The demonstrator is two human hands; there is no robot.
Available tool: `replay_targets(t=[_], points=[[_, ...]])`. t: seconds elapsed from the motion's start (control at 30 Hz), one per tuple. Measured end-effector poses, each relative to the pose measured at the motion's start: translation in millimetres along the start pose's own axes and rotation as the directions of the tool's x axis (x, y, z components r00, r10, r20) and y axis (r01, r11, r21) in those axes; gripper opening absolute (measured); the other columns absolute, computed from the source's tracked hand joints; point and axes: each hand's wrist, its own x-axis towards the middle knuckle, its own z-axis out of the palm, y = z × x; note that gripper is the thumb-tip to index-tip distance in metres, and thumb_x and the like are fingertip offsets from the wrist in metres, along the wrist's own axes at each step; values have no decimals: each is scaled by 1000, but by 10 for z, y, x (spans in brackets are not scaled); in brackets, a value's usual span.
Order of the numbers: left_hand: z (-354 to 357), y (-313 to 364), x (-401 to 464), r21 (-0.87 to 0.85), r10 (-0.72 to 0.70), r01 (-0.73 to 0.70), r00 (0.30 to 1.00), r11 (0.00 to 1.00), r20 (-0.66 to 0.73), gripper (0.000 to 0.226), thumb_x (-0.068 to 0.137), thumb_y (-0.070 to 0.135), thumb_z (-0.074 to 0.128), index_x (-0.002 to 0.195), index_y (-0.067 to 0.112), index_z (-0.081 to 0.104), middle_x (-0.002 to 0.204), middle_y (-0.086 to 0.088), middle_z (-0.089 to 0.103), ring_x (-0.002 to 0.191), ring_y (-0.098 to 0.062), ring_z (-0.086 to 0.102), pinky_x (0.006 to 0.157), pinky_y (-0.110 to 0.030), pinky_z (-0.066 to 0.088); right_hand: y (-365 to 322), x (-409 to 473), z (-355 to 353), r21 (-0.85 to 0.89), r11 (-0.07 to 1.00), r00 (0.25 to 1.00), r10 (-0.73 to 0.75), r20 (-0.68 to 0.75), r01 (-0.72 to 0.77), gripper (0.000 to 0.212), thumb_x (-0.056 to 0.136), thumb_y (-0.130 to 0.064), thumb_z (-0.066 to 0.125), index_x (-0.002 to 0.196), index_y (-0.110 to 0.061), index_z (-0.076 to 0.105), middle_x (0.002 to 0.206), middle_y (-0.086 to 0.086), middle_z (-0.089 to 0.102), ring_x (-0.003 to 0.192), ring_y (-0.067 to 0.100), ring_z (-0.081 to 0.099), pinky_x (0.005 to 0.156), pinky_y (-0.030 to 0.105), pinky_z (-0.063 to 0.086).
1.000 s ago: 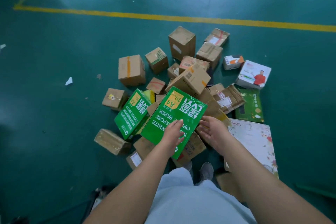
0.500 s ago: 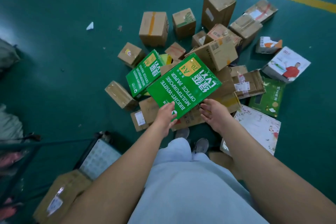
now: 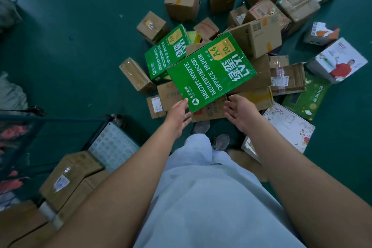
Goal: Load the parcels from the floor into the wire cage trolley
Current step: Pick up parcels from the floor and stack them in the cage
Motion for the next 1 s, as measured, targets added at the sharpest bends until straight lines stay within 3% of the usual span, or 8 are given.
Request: replay_targets(t=[0.2,0.5,0.67,0.87,1.0], points=[[4,-86,285,48,-14,14,1000,999,1,49,108,37,49,153,18,41,154,-5,47,134,-28,51,115,-44,42,22,213,-82,-49,999,1000,1,-29,-2,31,106,-28,51,133,-13,58,113,3,68,103,17,65,88,34,52],[-39,-281,641,121,-106,105,994,987,-2,50,106,40,52,152,20,44,153,-3,48,127,-24,54,107,-38,47,335,669,-198,-84,992,995,85,-60,-90,44,106,-29,49,146,-12,50,138,7,61,116,21,62,91,35,50],[-223,-264,681,109,-108,109,994,988,-16,51,107,38,50,153,18,42,152,-5,49,131,-26,52,108,-38,45,449,713,110,-125,985,992,115,-45,-120,42,107,-27,48,147,-12,49,137,9,61,113,23,61,96,37,50],[-561,-130,1034,86,-119,118,993,989,4,49,107,37,50,152,18,43,150,-3,49,119,-20,53,102,-33,46,431,964,563,-154,983,994,98,-39,-103,44,109,-25,44,150,-9,46,141,11,59,124,28,58,107,42,48],[-776,79,1232,146,-120,115,993,983,21,48,106,38,52,150,19,46,143,0,52,118,-20,55,97,-32,47,383,1047,944,-143,986,996,76,-45,-82,42,108,-26,46,147,-10,49,133,7,61,120,25,59,99,40,50]])
